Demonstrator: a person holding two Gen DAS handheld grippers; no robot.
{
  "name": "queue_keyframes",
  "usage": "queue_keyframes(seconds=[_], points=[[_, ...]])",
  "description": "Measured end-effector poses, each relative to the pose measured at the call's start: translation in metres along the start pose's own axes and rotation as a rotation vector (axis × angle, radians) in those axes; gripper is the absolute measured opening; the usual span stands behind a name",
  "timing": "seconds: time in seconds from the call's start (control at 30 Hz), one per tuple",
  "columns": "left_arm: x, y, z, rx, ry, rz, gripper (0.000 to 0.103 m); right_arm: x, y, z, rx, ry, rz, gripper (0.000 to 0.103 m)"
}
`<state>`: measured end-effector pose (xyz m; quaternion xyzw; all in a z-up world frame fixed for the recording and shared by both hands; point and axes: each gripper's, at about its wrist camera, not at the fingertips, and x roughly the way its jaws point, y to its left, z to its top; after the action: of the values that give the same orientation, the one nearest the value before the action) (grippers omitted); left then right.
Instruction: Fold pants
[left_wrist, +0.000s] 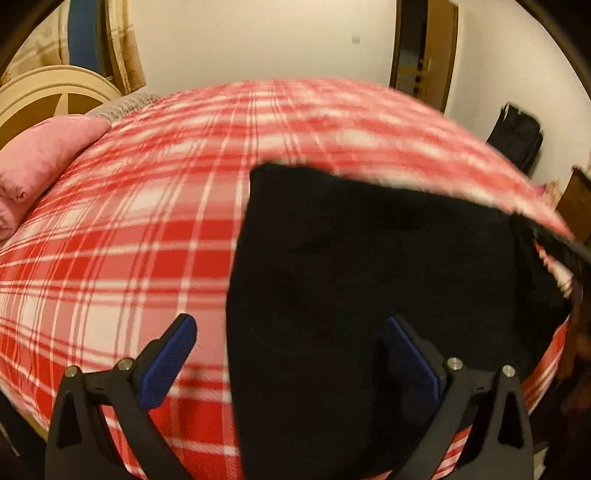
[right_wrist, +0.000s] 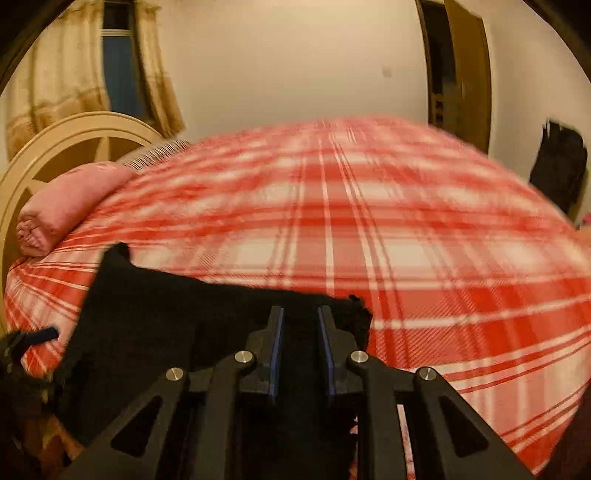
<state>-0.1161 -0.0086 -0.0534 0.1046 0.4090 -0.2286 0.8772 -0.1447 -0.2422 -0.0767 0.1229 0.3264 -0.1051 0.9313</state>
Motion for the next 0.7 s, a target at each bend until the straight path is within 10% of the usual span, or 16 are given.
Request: queue_keyframes(seconds=[0.4, 0.5, 0.7], points=[[0.014, 0.01, -0.017, -0.07, 0.025, -0.068, 0.103, -0.007, 0.007, 0.008, -0.009, -0.035, -0.021, 0.019], [0.011, 0.017, -0.019, -0.113, 0.036, -0.098, 0.103, -0.027, 0.041, 0.029, -0.089, -0.101, 0.117, 0.019], [0.01, 0.009, -0.026, -0.099, 0.01, -0.062, 0.103, 0.041, 0.138, 0.053, -0.136, 0.095, 0.467, 0.019]])
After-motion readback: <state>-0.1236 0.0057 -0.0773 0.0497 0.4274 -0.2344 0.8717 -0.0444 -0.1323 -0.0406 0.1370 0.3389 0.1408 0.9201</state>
